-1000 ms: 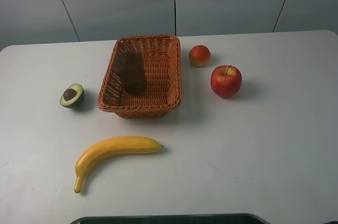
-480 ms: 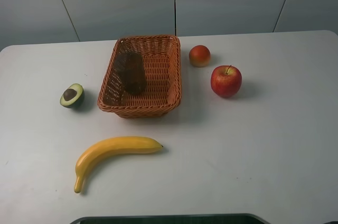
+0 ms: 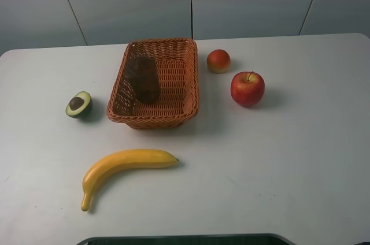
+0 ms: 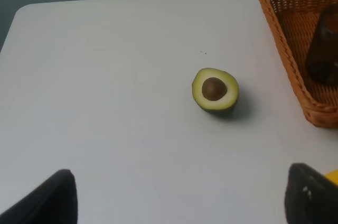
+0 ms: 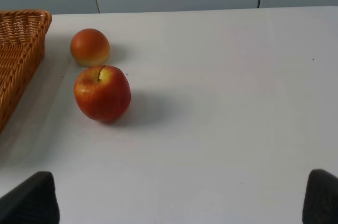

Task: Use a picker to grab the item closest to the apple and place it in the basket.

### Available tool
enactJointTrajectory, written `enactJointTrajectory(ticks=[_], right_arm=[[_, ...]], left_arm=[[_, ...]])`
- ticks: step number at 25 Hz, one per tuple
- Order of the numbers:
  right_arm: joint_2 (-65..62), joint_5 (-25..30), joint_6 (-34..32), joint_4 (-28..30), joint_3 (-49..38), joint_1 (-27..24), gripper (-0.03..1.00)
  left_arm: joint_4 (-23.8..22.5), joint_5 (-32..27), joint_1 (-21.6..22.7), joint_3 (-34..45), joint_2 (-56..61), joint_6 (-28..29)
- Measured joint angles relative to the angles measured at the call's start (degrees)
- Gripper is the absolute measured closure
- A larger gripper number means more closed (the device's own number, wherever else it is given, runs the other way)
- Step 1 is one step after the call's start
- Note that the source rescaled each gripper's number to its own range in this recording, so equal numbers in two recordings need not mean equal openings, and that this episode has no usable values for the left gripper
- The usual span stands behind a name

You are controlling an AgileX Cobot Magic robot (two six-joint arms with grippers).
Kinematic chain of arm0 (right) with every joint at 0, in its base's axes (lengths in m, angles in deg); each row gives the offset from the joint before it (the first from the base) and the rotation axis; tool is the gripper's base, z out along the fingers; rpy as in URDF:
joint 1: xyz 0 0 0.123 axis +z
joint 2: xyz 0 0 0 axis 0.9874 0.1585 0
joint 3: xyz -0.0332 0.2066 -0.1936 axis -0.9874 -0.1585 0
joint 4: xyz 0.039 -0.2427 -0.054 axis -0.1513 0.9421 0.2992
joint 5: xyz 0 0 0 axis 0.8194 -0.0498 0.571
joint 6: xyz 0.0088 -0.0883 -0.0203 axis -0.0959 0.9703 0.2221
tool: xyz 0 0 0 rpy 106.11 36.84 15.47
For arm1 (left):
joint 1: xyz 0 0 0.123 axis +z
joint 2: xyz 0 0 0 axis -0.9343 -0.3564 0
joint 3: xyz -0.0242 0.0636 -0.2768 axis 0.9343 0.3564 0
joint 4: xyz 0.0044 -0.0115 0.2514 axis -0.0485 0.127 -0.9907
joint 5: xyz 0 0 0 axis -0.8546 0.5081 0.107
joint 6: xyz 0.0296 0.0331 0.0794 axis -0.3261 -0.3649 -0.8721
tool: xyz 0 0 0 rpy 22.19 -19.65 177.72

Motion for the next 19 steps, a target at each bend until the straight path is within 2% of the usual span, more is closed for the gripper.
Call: enactJointTrajectory(ticks=[19], right_arm=[[0.00,0.00,0.00,0.00,0.00,-0.50,-0.03]], left_arm=[[0.00,0.00,0.00,0.00,0.00,0.00]])
